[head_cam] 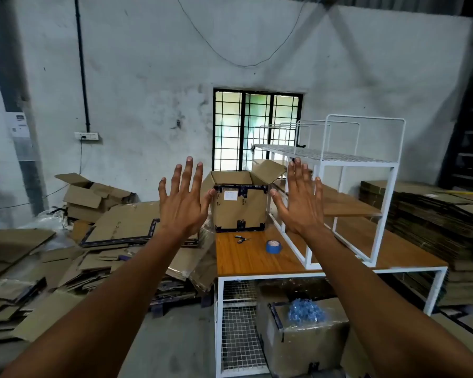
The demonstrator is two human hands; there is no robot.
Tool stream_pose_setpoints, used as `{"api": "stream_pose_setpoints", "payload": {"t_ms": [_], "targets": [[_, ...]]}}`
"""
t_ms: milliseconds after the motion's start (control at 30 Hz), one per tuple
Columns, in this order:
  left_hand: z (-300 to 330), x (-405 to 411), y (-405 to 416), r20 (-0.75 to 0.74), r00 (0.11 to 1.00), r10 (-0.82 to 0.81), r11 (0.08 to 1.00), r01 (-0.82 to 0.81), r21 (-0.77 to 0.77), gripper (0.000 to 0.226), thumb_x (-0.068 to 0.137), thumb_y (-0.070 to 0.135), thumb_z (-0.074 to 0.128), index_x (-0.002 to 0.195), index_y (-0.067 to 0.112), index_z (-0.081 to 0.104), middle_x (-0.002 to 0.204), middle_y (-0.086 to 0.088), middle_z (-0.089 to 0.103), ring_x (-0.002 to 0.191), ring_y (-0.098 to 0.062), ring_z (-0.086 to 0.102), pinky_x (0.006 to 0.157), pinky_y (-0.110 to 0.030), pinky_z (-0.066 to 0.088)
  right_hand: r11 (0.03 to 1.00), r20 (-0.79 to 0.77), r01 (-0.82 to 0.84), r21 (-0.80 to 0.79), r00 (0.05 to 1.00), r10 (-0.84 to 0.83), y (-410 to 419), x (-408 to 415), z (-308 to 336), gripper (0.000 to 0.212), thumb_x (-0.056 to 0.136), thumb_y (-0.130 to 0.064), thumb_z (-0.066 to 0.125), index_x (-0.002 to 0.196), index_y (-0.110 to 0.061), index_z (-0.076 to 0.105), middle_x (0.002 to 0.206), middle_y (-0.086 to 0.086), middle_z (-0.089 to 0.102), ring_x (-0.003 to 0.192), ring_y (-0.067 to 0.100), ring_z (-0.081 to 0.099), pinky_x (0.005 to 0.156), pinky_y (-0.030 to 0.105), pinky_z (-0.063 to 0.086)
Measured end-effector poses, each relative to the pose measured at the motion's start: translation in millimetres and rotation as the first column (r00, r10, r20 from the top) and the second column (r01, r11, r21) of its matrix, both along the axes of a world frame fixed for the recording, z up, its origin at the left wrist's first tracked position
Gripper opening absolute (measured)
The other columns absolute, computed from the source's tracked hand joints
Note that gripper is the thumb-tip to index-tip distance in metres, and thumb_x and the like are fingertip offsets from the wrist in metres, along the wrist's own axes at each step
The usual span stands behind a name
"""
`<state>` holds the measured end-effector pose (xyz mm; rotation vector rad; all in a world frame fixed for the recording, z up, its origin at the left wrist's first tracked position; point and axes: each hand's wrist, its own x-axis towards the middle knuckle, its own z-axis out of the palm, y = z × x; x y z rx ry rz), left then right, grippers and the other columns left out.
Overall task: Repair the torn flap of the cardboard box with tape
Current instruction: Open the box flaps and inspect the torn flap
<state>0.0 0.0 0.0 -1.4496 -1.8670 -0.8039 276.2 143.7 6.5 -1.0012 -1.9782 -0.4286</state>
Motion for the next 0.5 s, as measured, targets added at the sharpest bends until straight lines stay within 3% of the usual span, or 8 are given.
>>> {"api": "stream_pose_setpoints", "payload": {"t_ms": [200,367,500], "targets": [[-9.3,-26.2,37.8,-0.009,0.999,0.045,0.999,-0.045,-0.020,0.078,0.105,0.072,0.002,0.171,0.032,-0.011,0.179,0.002,-0.019,0.167,-0.024,-0.005,0.131,-0.060,0.003,1.000,-0.002,0.009,-0.013,1.000,-0.009,40.3,-20.2,-9.0,0.084,0.105,-0.066,0.022,0.167,-0.019,-0.010,0.175,0.001,-0.016,0.160,0.017,-0.020,0.130,0.058,0.003],[-15.7,-51.4,87.1,-0.006,1.000,0.028,0.999,-0.028,-0.039,0.079,0.104,0.072,-0.001,0.171,0.031,-0.011,0.179,0.003,-0.019,0.167,-0.024,-0.004,0.131,-0.060,0.004,1.000,-0.003,0.012,-0.025,1.000,-0.012,92.9,-45.5,-18.3,0.086,0.105,-0.064,0.029,0.167,-0.019,-0.011,0.174,0.000,-0.019,0.158,0.014,-0.025,0.127,0.047,-0.012],[-12.4,-74.0,138.5,-0.017,1.000,0.020,0.999,-0.020,-0.040,0.079,0.105,0.072,0.000,0.171,0.031,-0.011,0.179,0.003,-0.019,0.167,-0.024,-0.003,0.131,-0.060,0.005,0.999,0.004,0.027,-0.043,1.000,-0.027,144.5,-70.6,-21.1,0.086,0.106,-0.062,0.032,0.167,-0.018,-0.012,0.174,-0.001,-0.021,0.160,0.017,-0.021,0.129,0.050,-0.008]]}}
